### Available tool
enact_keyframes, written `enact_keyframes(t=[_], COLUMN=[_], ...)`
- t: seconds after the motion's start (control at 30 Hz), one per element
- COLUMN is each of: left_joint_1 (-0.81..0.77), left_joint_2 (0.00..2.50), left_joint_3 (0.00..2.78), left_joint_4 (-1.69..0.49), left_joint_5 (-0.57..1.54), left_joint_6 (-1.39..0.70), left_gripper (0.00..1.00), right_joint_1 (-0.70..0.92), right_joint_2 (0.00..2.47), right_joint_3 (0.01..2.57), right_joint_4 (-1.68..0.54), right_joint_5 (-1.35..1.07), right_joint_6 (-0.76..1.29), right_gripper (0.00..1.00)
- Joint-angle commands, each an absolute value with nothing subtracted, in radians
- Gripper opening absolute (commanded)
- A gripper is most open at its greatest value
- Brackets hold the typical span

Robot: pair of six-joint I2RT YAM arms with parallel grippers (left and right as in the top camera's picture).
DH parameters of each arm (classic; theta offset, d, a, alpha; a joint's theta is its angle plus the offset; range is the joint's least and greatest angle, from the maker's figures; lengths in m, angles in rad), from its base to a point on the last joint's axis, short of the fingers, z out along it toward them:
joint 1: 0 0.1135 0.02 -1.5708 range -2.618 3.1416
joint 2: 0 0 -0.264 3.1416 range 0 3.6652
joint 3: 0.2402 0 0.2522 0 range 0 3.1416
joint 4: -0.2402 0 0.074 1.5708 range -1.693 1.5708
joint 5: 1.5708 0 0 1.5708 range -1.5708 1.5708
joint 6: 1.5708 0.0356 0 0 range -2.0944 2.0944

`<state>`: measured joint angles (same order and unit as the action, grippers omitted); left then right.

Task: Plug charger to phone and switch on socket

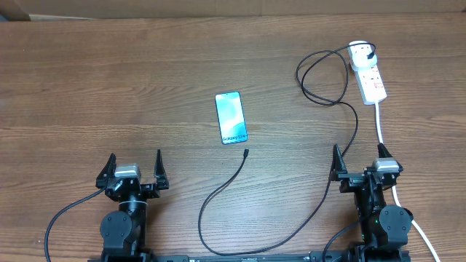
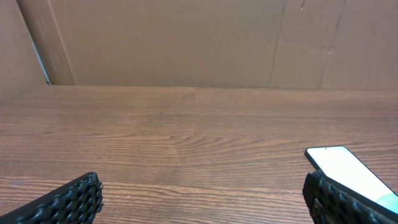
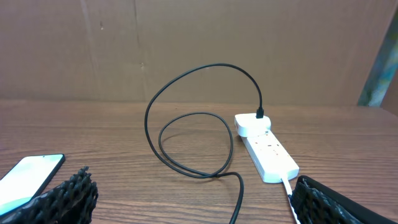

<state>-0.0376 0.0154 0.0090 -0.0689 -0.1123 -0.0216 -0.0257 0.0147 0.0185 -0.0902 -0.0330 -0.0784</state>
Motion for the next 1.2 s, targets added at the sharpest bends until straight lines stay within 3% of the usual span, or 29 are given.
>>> enact_keyframes(t=[0.0,0.97,1.1,1.17], left_joint_1=[-0.038,-0.038,-0.038,-0.039], left_joint_2=[0.004,0.004,0.004,0.004], left_joint_3=[0.005,0.005,0.005,0.005], left_joint_4=[-0.069,-0.067,-0.072,-0.059], left_joint_5=[-0.108,-0.105,0.080,0.192], left_joint_6=[-0.003,-0.004,-0.189,-0.393], left_gripper=[1.00,1.00,0.99,1.00], right_joint_1=[-0.029,-0.029,-0.029,-0.029], right_joint_2=[0.003,0.003,0.003,0.003], right_joint_3=[0.009,0.009,0.009,0.009], right_joint_4=[-0.084,-0.084,-0.084,-0.084], right_joint_5=[-0.023,-0.023,-0.023,-0.023], right_joint_6=[-0.080,-0.080,-0.080,-0.080], right_gripper=[1.00,1.00,1.00,1.00])
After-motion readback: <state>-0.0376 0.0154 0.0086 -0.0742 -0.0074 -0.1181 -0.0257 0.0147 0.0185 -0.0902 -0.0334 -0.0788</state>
